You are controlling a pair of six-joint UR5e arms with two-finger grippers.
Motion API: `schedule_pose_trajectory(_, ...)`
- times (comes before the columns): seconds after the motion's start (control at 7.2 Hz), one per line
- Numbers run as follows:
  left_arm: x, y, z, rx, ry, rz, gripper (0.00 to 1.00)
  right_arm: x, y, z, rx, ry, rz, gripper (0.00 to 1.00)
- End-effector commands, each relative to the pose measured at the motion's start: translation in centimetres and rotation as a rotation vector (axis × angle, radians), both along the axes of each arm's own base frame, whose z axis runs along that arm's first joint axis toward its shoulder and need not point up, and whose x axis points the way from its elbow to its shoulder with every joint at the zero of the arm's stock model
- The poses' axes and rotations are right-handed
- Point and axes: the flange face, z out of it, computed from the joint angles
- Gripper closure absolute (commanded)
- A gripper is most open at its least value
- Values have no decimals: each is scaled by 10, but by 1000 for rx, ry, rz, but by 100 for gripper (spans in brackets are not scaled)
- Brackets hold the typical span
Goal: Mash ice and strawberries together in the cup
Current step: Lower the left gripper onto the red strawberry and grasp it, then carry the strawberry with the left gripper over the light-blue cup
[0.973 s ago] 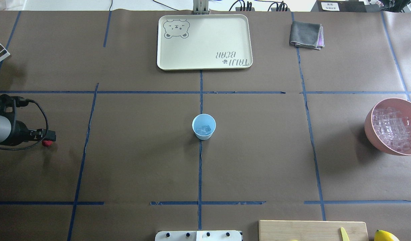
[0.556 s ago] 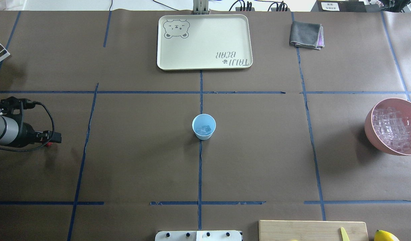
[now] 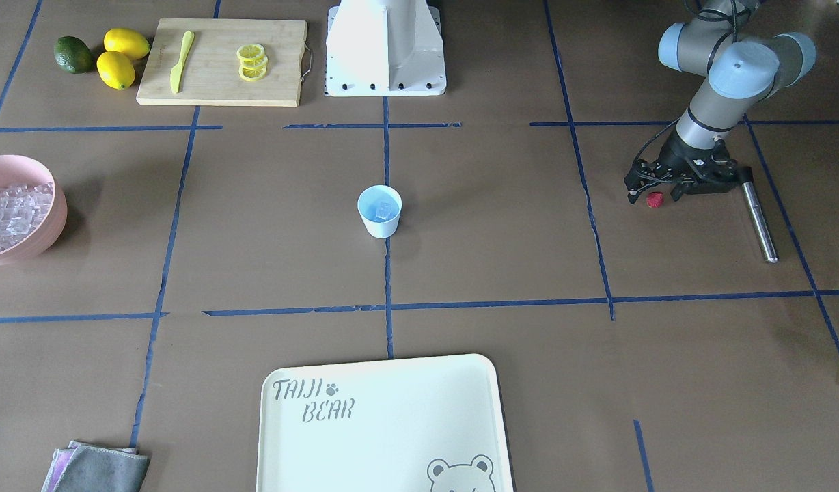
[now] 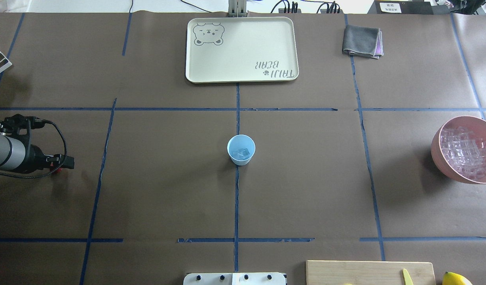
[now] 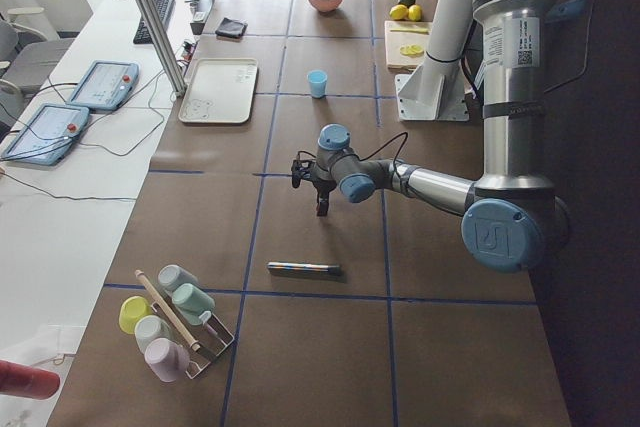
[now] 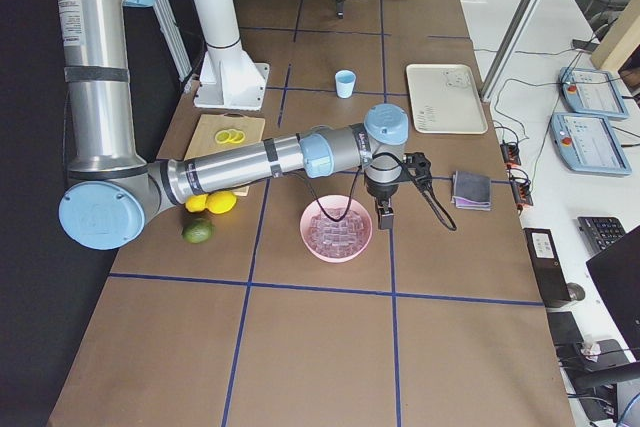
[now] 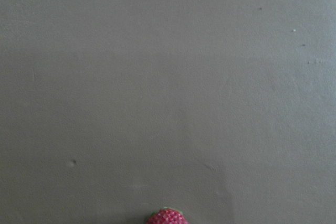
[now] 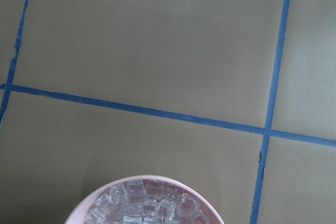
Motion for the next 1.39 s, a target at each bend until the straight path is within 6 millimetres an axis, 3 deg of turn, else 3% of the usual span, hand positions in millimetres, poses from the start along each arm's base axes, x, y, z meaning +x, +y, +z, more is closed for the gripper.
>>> schedule_pose_trajectory(0.0, 0, 0, 5, -4, -10, 1, 10, 0, -1, 0, -1, 1, 1, 0)
schedule_pose_trajectory(0.42, -1, 0, 9, -12, -15, -1, 19, 0, -1, -1, 3, 0, 0, 0)
schedule_pose_trajectory(0.56, -1, 0, 9, -13, -16, -4, 31, 0, -1, -1, 2, 0, 1, 0)
schedule_pose_trajectory(0.97, -5, -1, 3, -9, -5, -14, 84, 0, -1, -1, 3, 0, 0, 0)
schedule_pose_trajectory(1.11, -7, -1, 0, -10, -2, -15, 97, 0, -1, 0, 2, 0, 0, 0)
schedule_pose_trajectory(1.25, -10, -1, -17, 3, 20, -16, 100, 2, -1, 1, -2, 0, 2, 0)
